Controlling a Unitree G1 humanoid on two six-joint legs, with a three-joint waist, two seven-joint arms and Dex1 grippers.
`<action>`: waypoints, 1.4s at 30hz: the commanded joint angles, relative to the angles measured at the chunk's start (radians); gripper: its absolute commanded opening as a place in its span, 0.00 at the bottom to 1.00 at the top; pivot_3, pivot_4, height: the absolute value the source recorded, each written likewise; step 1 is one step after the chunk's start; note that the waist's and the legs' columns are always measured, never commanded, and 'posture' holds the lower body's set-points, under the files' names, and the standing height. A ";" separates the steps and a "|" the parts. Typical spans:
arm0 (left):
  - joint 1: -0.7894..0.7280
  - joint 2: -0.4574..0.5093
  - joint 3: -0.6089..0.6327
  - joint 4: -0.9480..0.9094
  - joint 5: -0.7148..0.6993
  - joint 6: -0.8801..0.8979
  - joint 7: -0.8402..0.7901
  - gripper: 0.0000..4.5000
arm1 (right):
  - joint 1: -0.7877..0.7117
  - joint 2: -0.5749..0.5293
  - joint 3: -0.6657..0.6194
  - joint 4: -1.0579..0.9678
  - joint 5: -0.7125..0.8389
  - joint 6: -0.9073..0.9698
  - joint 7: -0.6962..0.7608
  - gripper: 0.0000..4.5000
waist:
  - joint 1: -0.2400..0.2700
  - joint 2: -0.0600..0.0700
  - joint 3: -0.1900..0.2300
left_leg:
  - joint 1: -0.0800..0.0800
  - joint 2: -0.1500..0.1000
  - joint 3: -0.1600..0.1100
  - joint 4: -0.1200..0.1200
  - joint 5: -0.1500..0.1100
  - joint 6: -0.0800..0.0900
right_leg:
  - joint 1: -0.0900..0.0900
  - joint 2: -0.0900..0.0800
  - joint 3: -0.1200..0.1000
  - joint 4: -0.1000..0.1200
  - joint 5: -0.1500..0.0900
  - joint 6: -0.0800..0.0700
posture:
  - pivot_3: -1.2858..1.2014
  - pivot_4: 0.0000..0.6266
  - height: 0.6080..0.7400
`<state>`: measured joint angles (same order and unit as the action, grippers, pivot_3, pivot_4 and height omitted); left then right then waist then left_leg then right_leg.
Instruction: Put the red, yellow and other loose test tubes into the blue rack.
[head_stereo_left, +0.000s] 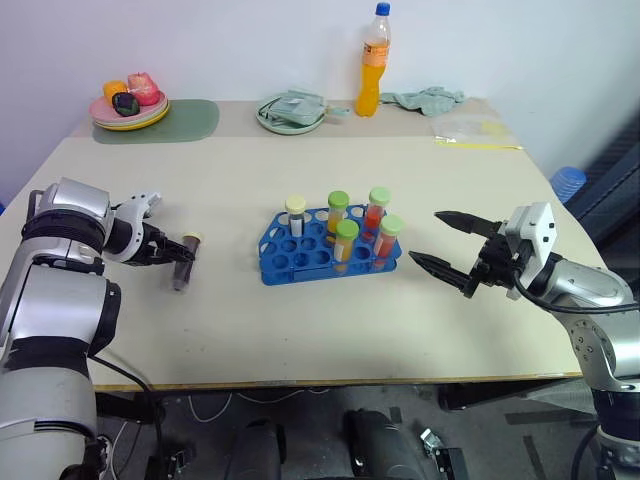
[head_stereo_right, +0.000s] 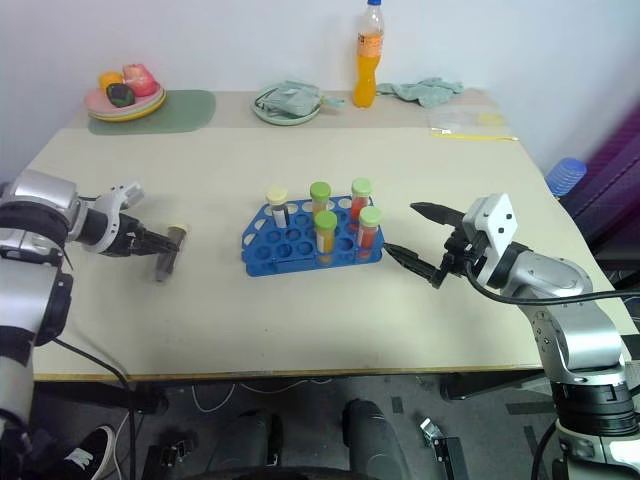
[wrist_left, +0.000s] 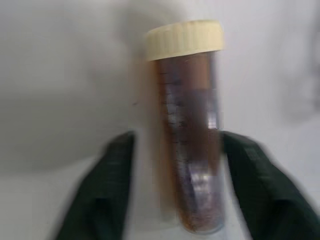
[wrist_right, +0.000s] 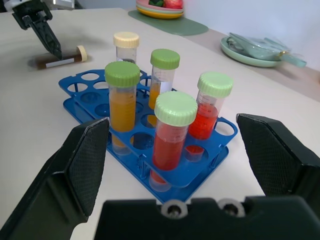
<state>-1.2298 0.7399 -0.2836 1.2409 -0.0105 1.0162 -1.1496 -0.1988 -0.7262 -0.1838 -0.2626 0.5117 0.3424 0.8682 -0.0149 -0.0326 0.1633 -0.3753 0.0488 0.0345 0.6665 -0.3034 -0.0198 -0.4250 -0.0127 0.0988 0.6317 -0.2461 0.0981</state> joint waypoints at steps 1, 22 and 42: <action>-0.009 0.009 0.061 0.010 0.005 -0.034 0.068 0.17 | -0.003 -0.012 -0.022 -0.034 -0.003 -0.010 -0.001 1.00 | -0.001 0.000 0.000 | 0.000 0.000 0.000 0.000 0.000 0.000 | 0.000 0.000 0.000 0.000 0.000 0.000 | 0.52 0.24 1.00; 0.647 -0.278 0.599 -1.119 -0.460 -0.895 0.211 0.17 | -0.025 -0.018 -0.037 0.005 -0.009 -0.019 0.013 1.00 | 0.002 0.001 -0.001 | 0.001 0.000 0.004 0.001 0.000 -0.001 | 0.001 -0.003 0.001 0.002 0.003 0.004 | 0.52 0.24 1.00; 0.854 -0.506 0.237 -0.981 -0.045 -1.640 0.362 0.17 | 0.042 -0.054 -0.107 -0.058 0.010 0.024 0.013 1.00 | 0.002 0.001 -0.002 | 0.002 0.000 0.002 0.001 0.000 -0.001 | 0.003 -0.002 0.001 -0.001 0.003 0.004 | 0.52 0.24 1.00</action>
<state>-0.3716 0.2344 -0.0328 0.2651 -0.0828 -0.5772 -0.8246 -0.1580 -0.7656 -0.2565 -0.2827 0.5038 0.3649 0.8854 -0.0127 -0.0311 0.1616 -0.3736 0.0484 0.0368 0.6675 -0.3030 -0.0206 -0.4221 -0.0148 0.1002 0.6306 -0.2431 0.1017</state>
